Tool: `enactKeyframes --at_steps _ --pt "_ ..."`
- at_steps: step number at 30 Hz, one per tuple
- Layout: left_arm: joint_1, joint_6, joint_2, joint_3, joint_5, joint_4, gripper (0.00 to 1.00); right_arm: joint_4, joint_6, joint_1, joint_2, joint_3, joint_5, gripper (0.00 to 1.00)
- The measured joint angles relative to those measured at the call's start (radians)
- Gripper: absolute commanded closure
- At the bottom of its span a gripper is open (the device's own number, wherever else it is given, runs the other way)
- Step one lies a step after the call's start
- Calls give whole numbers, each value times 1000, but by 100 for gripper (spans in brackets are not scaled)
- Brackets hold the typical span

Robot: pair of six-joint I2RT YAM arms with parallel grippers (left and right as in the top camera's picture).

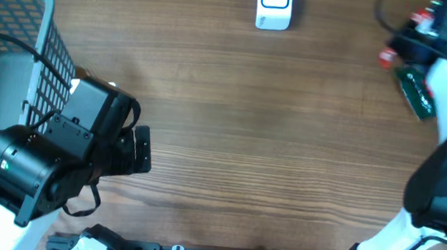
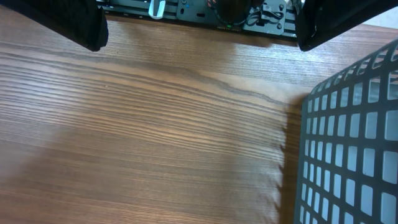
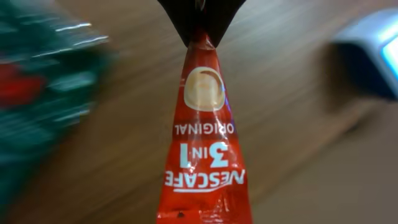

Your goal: Scan the item barcode

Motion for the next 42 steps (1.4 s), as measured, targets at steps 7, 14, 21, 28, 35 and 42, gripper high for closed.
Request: enactKeyframes --at_steps 7,14,21,28,35,42 --pt "0 0 0 0 0 0 0 -43 -166 -212 95 -22 53 1" --pt "0 0 0 0 0 0 0 -150 -168 -253 45 -23 -39 0" --pt "0 0 0 0 0 0 0 -246 -168 -138 -360 -2 -252 0" --pt "0 0 0 0 0 0 0 -569 -124 -84 -744 22 -388 0" --pt "0 0 0 0 0 0 0 -646 -125 -84 -858 22 -397 0" --pt "0 0 0 0 0 0 0 -657 -318 -82 -969 4 -439 0"
